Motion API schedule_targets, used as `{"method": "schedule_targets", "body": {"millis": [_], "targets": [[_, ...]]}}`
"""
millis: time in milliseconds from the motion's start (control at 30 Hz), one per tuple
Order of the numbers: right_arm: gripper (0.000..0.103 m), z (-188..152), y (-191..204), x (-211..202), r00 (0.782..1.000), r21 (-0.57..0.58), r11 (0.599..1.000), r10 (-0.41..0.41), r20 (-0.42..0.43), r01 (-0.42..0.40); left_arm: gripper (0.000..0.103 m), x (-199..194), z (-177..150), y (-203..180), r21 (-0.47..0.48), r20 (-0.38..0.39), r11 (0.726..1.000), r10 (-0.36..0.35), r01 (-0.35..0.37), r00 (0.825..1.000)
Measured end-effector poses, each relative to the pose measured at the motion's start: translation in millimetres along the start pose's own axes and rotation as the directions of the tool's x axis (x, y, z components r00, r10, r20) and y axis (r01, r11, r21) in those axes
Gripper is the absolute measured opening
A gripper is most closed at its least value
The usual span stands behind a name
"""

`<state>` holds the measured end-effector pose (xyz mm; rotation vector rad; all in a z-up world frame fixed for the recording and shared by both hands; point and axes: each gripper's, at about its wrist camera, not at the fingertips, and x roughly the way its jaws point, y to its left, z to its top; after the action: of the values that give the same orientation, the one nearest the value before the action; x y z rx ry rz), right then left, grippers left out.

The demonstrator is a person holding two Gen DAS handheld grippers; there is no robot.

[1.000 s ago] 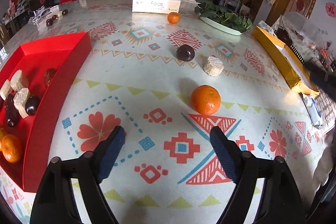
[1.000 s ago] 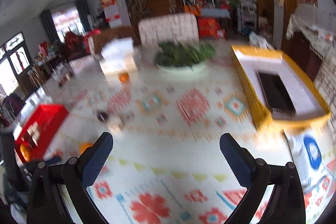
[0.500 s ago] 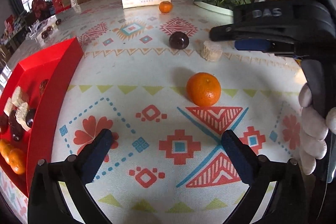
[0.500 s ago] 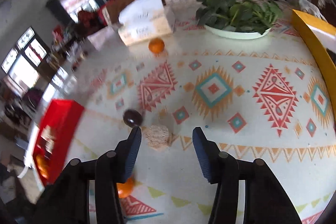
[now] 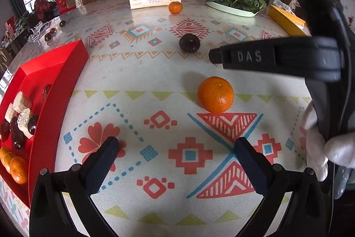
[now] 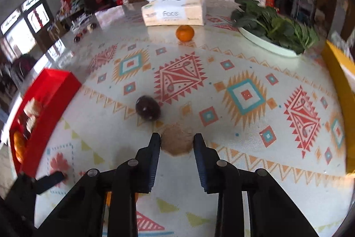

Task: Organize fruits
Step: 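Grasp the orange with the left tool while the right tool grasps the round beige chunk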

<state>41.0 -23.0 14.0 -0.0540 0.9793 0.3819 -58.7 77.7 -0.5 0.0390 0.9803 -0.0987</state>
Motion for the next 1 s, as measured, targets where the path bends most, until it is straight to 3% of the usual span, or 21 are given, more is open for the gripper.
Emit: {"method": "schedule_targets", "body": {"millis": [100,300,567,700,900,967,1000], "targets": [[0.033,-0.9,-3.8,-7.6,1.000,0.006,1.000,-0.016,0.018,0.016,0.103,-0.1,-0.2,0.0,-0.001,0.000,1.000,0.001,-0.001,1.000],[0.034,1.7,-29.4,-30.0,0.997,0.103,0.994,0.022,0.067,-0.029,0.103,-2.8,-3.8,-0.6,0.005,-0.001,1.000,0.001,-0.001,1.000],[0.034,0.6,-43.4,-26.3,0.999,0.156,0.987,0.028,0.035,-0.033,0.103,-2.9,-3.3,-0.8,-0.019,-0.002,1.000,0.013,-0.013,1.000],[0.034,-0.1,-52.0,-30.9,0.998,0.187,0.981,0.053,0.045,-0.060,0.077,-3.5,10.8,1.7,-0.084,0.036,0.995,-0.047,0.050,0.998],[0.034,-2.5,-66.5,-34.5,0.994,0.244,0.964,0.097,0.053,-0.107,0.069,7.7,29.9,-14.4,-0.078,0.044,0.994,-0.070,0.073,0.997],[0.034,-3.7,-68.2,-32.5,0.992,0.258,0.958,0.115,0.047,-0.123,0.061,11.0,32.8,-22.7,-0.046,0.053,0.998,-0.035,0.037,0.998],[0.034,-3.9,-68.2,-32.2,0.991,0.261,0.957,0.122,0.046,-0.130,0.052,12.2,33.9,-25.5,-0.030,0.057,0.999,-0.016,0.018,0.998]]}}
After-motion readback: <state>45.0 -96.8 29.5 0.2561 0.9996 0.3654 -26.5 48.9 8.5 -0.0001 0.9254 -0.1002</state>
